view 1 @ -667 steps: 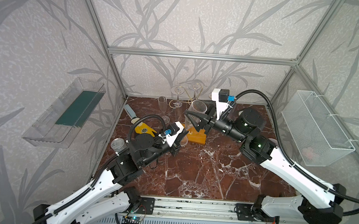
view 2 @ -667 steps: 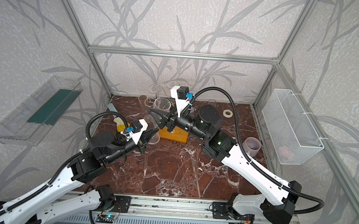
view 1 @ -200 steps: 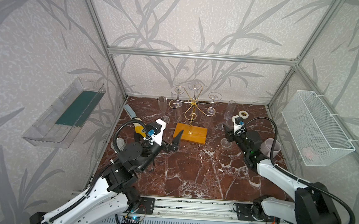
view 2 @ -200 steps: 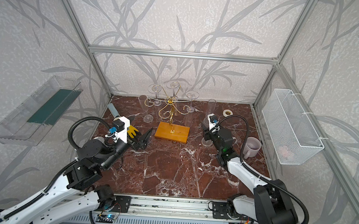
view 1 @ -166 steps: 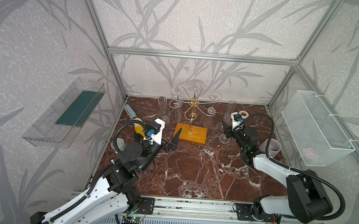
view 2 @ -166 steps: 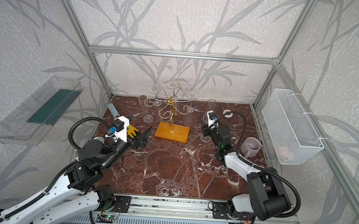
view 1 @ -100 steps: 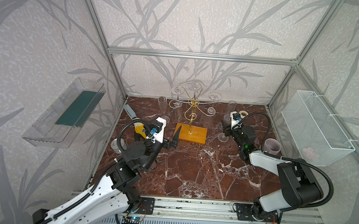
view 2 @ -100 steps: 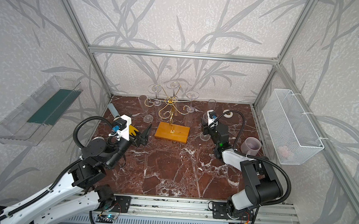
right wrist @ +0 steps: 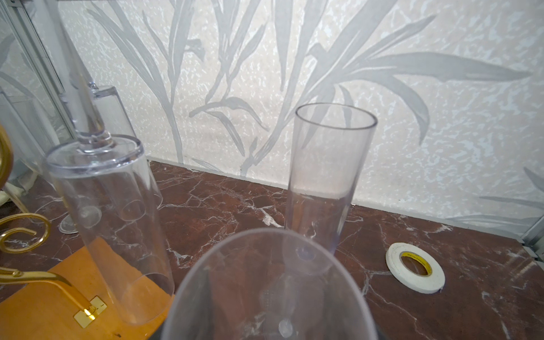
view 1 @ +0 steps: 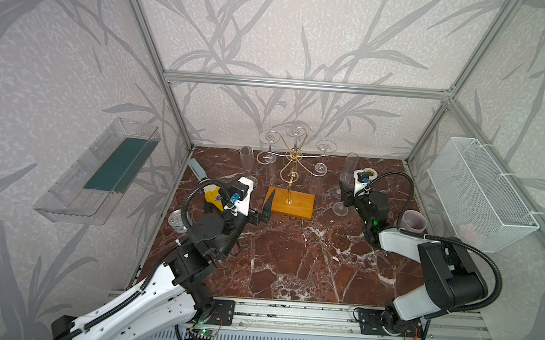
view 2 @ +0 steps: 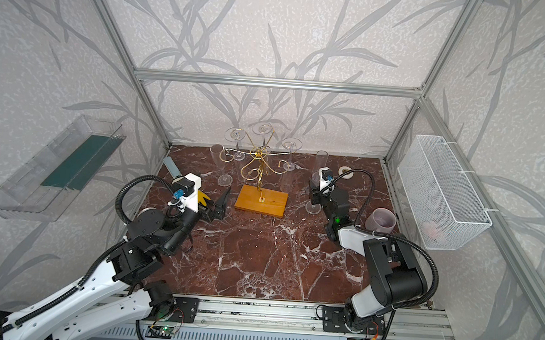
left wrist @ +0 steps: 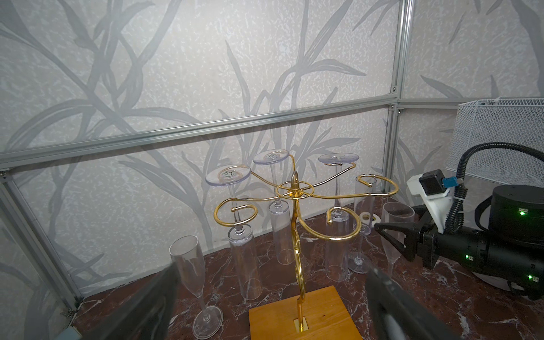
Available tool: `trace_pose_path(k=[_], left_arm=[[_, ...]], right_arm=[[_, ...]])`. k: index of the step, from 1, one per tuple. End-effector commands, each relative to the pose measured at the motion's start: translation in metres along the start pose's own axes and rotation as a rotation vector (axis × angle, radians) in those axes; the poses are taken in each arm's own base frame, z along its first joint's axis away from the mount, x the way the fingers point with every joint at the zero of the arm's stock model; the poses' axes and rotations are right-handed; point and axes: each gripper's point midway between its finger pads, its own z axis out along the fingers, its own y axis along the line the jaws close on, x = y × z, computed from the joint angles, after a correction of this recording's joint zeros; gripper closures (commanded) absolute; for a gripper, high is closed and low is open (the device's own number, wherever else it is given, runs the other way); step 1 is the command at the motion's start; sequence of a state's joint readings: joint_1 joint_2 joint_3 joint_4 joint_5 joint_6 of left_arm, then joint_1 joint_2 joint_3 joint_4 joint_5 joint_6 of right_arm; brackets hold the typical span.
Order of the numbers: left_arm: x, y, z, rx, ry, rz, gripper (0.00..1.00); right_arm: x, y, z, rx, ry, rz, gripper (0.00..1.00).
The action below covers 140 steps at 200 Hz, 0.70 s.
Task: Take the wine glass off the wine glass rack
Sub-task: Place the wine glass at the middle-right of the table.
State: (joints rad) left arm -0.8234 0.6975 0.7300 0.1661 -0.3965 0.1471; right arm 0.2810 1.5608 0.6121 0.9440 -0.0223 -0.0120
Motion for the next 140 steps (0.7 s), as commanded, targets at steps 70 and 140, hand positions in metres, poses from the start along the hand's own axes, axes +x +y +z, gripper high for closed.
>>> trace_pose_path(k=[70,140], left_arm=[[0.003,0.004,0.003,-0.024,-0.002,-0.006,0.01],[-0.002,0.014,0.0,-0.065,-0.031,-0.01,0.01]], right_arm=[[0.007,-0.009,-0.001,0.035,-0.018,0.004,0.49],[0.004,-0.012,-0.006,0.052,-0.016,-0.006,0.18]])
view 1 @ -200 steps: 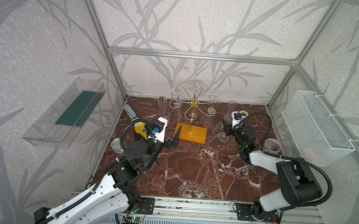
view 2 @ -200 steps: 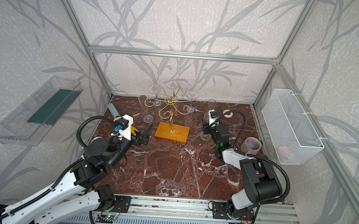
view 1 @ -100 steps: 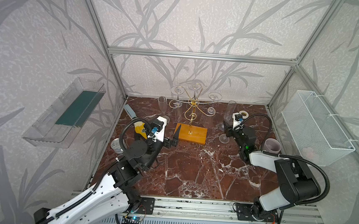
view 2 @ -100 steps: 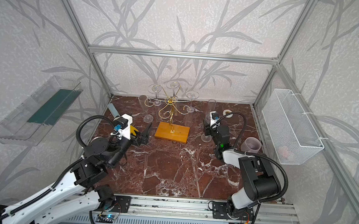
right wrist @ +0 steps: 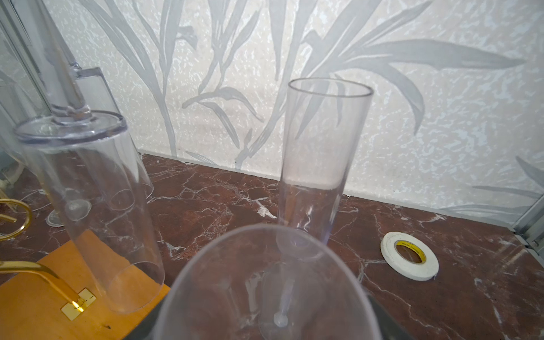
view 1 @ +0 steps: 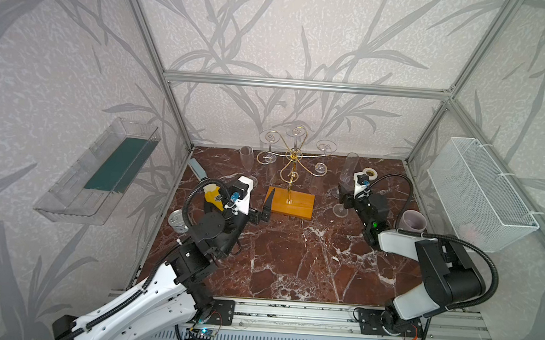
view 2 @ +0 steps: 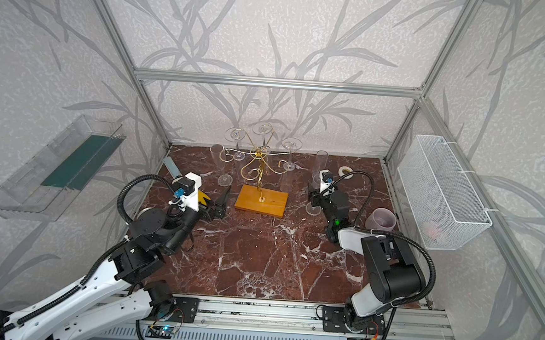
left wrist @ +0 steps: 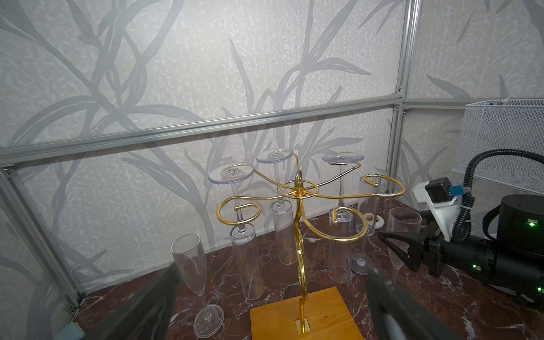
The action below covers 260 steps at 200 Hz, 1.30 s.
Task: Take the wine glass off the wine glass rack
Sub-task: Place the wine glass at the middle-right of the table, then pick up the wine glass from the wine glass rack.
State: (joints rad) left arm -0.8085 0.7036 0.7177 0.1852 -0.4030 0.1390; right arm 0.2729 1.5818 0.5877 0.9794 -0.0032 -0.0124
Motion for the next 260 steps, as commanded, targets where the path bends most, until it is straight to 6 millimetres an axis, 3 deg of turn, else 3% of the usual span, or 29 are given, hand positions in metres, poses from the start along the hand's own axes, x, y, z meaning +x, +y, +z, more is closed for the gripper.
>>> trace_pose_path(k=[1,35,77,113,135,172,223,260], left_arm=[[-0.006,0.01,-0.003,-0.044,-0.034,-0.003,0.01],[-0.017,0.015,-0.001,-0.065,-0.049,0.029,0.01],[-0.036,0.02,0.019,-0.057,0.006,0.136,0.01],[-0.063,0.056,0.041,-0.144,-0.006,0.054,0.01],[-0.072,0.08,0.056,-0.187,0.028,-0.033,0.01],[-0.056,0.103,0.077,-0.23,0.2,-0.164,0.01],[-0.046,0.114,0.093,-0.142,0.235,-0.441,0.06],[-0.023,0.124,0.112,-0.072,0.287,-0.714,0.09]], right_arm=[[-0.008,-0.006,-0.004,0.025,-0.028,-0.006,0.18],[-0.019,-0.007,-0.01,0.03,-0.05,-0.01,0.05],[-0.059,-0.006,-0.026,0.025,-0.112,-0.027,0.01],[-0.1,-0.011,-0.053,0.054,-0.157,-0.059,0.01],[-0.11,-0.016,-0.072,0.083,-0.116,-0.05,0.01],[-0.125,-0.018,-0.1,0.088,-0.016,0.017,0.01],[-0.134,-0.015,-0.135,0.08,0.085,0.136,0.01],[-0.135,-0.007,-0.153,0.039,0.1,0.204,0.01]])
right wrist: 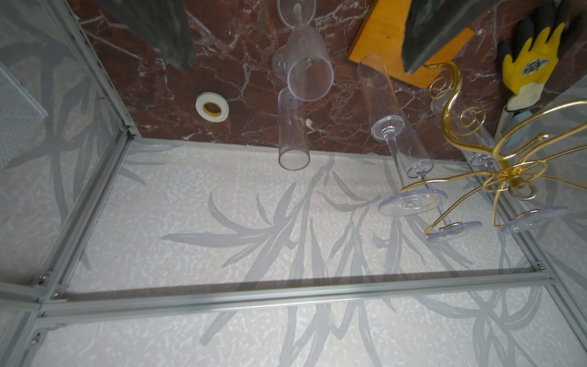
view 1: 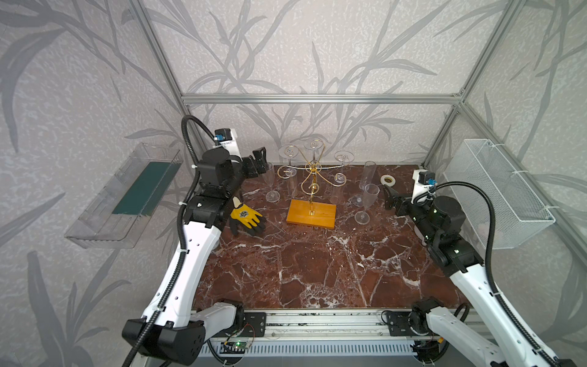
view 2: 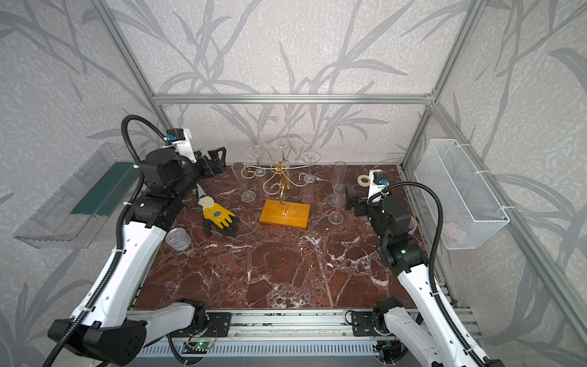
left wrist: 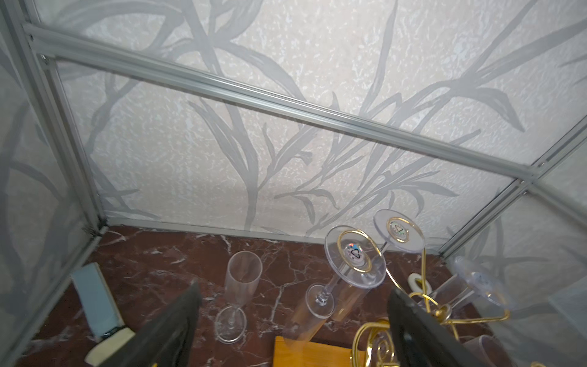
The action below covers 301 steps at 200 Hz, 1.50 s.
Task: Take the wine glass off the wine glass rack
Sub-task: Pick up the wine glass from the wine glass rack.
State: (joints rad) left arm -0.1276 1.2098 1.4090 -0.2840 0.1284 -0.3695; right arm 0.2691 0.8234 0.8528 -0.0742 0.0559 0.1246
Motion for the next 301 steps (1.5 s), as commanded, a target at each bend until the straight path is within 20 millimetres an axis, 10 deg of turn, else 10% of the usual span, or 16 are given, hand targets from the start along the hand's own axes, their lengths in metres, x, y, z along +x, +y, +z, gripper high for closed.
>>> trace_pose_path(k=[1,91,168,301], left_arm=[[0.011,-0.009,0.009,0.126,0.092,-0.236,0.1],[0.025,-0.039,0.058,0.548,0.221,-0.647,0.29],[0.061,-0.027,0.081,0.5,0.342,-0.706,0.39],[0.067,-0.047,0.089,0.528,0.388,-0.698,0.62]], right_arm=[[0.015,0.003,-0.013,-0.022,0.077,0.065,0.01],[0.042,0.003,-0.028,-0.034,0.146,0.071,0.01],[0.053,0.001,-0.028,-0.028,0.177,0.077,0.01],[0.058,-0.001,-0.034,-0.017,0.185,0.068,0.01]])
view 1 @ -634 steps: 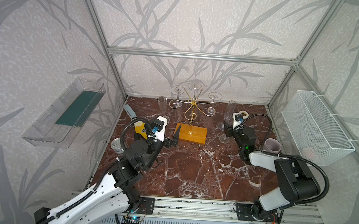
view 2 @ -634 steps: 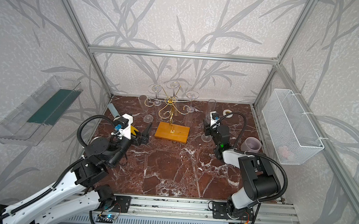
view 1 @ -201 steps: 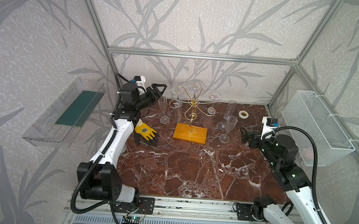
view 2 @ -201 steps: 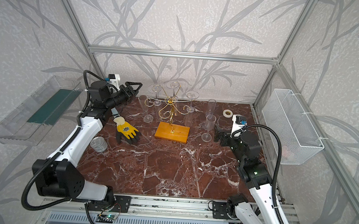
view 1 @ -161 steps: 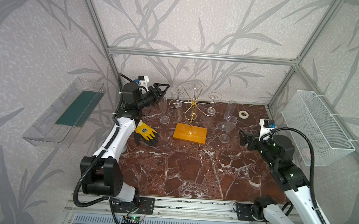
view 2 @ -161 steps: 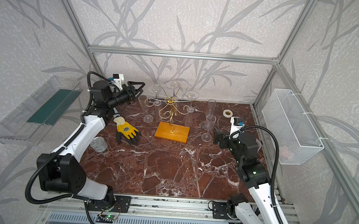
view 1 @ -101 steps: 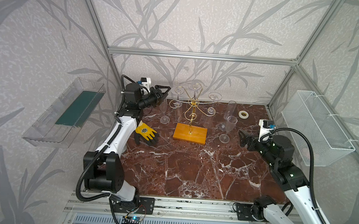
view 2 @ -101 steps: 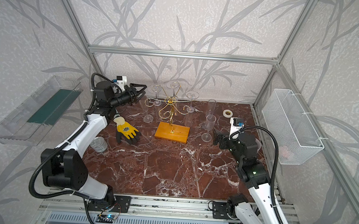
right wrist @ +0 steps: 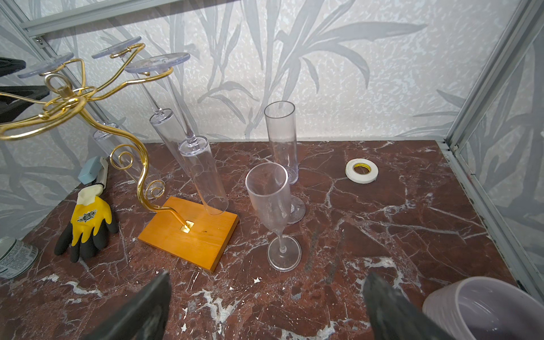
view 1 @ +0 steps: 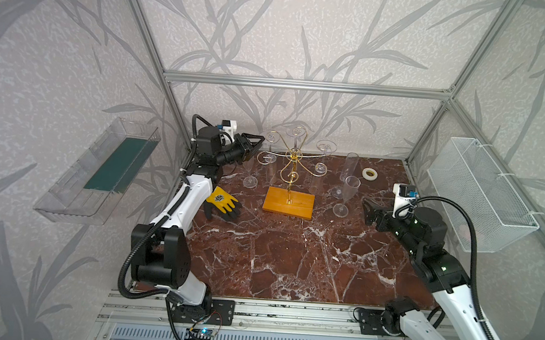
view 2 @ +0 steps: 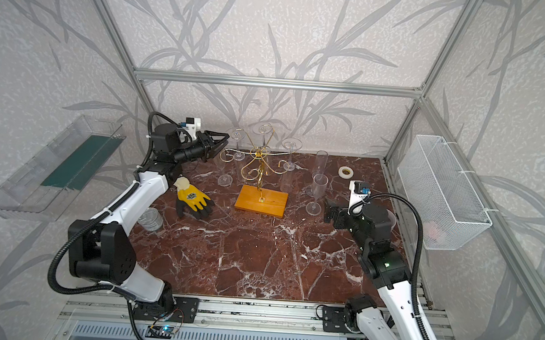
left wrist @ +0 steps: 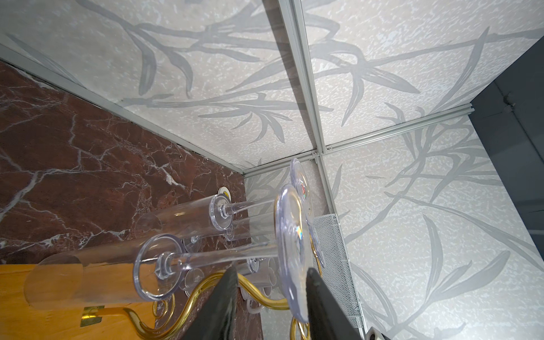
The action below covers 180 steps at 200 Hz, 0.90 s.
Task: Take the wine glass off the wine glass rack
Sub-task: Pick up the wine glass from the wine glass rack.
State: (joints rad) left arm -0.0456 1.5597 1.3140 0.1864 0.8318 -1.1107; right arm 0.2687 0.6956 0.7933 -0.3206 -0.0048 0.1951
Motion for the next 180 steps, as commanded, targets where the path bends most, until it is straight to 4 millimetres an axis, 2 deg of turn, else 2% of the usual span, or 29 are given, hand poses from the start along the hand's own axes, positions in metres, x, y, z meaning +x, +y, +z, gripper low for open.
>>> trace_pose_path(k=[1,87,151,180], left_arm=[[-0.005,-0.0201,0.0005,0.036,0.001,0.029,0.62],[-0.0059,-0.0178,0.007,0.031,0.008,0.019,0.74],[-0.0066,-0.0213,0.0083,0.048,-0.004,0.002,0.93],[-0.0044,-0.0242,0.0064,0.057,0.0,0.005,0.97]], right_arm=[[0.0025,-0.0032,-0.0023,0.013,0.0,0.003,0.01],[0.0063,-0.0055,-0.0033,0.023,0.004,0.006,0.01],[0.009,-0.0076,-0.0046,0.033,0.009,0.01,0.01],[0.0066,-0.0077,-0.0057,0.035,0.005,0.01,0.01]])
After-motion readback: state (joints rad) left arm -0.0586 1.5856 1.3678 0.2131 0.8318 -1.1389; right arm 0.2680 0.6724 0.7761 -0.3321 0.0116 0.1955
